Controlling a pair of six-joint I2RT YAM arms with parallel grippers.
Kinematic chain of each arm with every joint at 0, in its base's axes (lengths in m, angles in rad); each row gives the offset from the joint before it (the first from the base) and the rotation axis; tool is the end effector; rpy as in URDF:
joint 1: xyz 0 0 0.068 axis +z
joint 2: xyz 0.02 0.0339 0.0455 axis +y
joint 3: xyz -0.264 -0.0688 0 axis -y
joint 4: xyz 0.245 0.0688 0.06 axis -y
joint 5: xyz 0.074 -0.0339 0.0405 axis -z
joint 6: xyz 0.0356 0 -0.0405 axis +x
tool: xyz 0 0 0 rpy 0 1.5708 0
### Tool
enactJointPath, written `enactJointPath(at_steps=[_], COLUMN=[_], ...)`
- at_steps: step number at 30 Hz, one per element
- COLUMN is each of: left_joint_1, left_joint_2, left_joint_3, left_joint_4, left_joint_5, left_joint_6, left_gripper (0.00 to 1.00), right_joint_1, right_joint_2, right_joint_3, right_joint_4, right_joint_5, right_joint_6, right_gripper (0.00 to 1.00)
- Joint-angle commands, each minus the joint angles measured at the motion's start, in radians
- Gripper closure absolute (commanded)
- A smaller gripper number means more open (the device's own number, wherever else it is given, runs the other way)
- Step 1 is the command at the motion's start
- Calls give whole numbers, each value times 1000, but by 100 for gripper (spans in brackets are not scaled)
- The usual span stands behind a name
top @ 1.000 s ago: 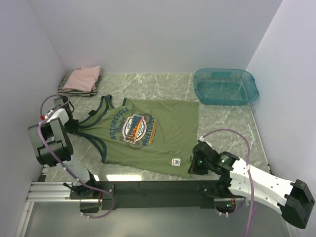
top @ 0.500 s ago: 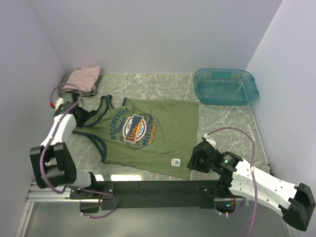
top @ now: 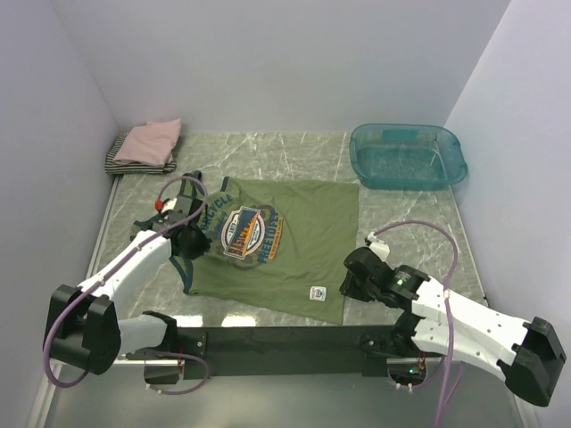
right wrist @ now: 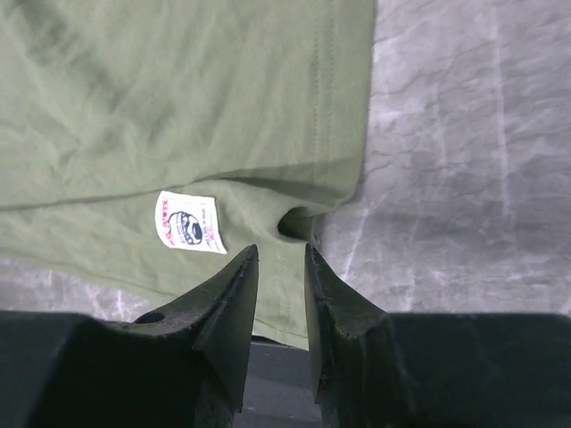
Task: Fold and stack the tank tops
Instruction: Flatten the tank top out
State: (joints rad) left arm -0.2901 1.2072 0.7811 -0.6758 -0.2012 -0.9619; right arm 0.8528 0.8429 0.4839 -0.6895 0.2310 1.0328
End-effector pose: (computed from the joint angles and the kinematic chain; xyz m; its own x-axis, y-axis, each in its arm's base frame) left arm 0.2159 -0.0570 0.2165 -0.6478 -0.6454 -0.4047 -0.5904 0.7611 -0.2687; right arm 0.1042 0.1069 0.1865 -0.8572 0.2893 -0.4260 0.1525 0.9327 0.3267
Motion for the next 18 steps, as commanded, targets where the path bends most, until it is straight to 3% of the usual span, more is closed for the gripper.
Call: enactJointPath(at_steps=[1, 7, 12, 18], left_joint_1=[-49, -174, -222, -231], left_joint_2=[-24, 11, 40, 48], left_joint_3=[-34, -46, -34, 36], left_joint_4=[-57, -91, -168, -234], left_joint_5=[14, 3, -20, -15], left_joint_6=[-70, -141, -213, -178], left_gripper=[79, 77, 83, 81], right_joint_1=[-3, -1, 6, 44], right_joint_2=[-54, -31, -50, -68], right_joint_3=[-46, -61, -71, -68], right_joint_4=[33, 79, 81, 13], right_joint_5=[-44, -64, -125, -176], right_joint_6=[18, 3, -22, -27], right_gripper=[65, 62, 61, 60])
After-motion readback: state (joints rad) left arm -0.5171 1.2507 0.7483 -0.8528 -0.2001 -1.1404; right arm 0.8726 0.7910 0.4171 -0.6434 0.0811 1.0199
